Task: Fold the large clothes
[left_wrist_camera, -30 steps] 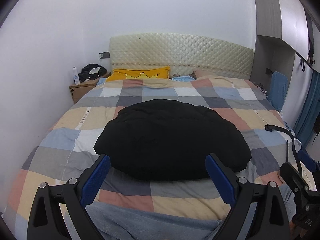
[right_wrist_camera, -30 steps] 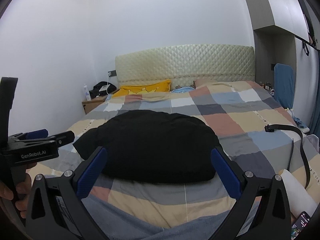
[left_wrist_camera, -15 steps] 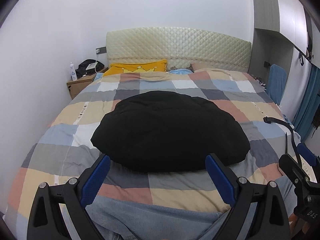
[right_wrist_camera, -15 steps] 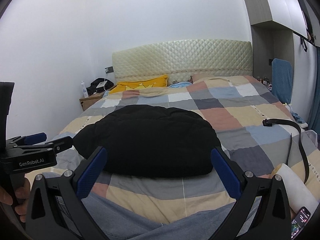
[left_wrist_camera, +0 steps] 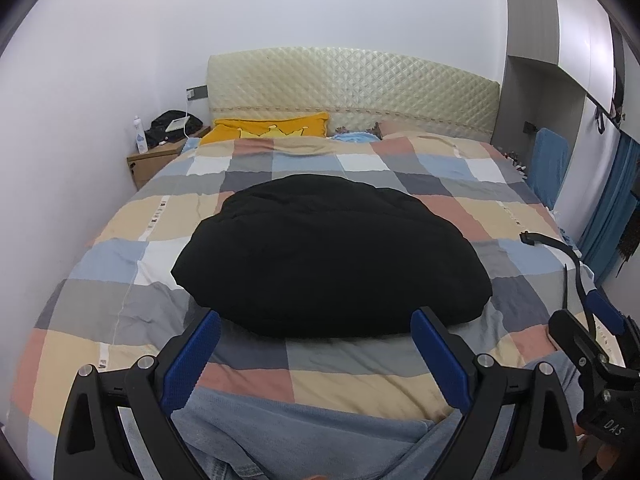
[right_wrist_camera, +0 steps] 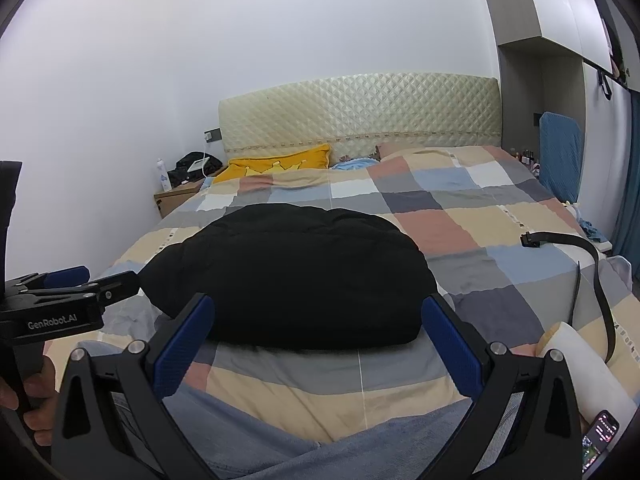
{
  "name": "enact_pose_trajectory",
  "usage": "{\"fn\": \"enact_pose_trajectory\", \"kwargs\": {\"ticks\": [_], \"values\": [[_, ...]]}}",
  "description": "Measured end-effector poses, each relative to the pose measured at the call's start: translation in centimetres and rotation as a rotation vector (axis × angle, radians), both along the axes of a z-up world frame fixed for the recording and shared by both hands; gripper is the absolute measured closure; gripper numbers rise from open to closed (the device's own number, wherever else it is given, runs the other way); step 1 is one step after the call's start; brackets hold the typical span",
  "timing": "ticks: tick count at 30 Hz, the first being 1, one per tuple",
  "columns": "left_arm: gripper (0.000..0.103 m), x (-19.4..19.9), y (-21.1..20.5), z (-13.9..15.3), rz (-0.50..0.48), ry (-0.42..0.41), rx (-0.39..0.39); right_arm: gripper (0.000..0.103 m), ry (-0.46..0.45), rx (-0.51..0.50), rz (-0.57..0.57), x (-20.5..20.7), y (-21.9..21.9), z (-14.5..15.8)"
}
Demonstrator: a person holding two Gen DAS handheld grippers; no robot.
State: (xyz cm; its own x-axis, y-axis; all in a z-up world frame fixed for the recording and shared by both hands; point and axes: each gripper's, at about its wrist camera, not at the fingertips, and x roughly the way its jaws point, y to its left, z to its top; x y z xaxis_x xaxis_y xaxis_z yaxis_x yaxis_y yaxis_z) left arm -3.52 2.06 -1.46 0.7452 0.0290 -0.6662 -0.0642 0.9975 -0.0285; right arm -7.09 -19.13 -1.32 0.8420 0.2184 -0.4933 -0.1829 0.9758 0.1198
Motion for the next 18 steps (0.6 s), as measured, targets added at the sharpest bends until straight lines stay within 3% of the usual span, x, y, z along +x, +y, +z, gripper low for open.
{"fn": "enact_pose_trajectory", "kwargs": {"ticks": [18], "values": [[0.006,-0.04,-0.1,-0.38,0.008,0.015,0.015,0.0,0.022,-0.001,0.011,0.34,-0.39,-0.96]]}}
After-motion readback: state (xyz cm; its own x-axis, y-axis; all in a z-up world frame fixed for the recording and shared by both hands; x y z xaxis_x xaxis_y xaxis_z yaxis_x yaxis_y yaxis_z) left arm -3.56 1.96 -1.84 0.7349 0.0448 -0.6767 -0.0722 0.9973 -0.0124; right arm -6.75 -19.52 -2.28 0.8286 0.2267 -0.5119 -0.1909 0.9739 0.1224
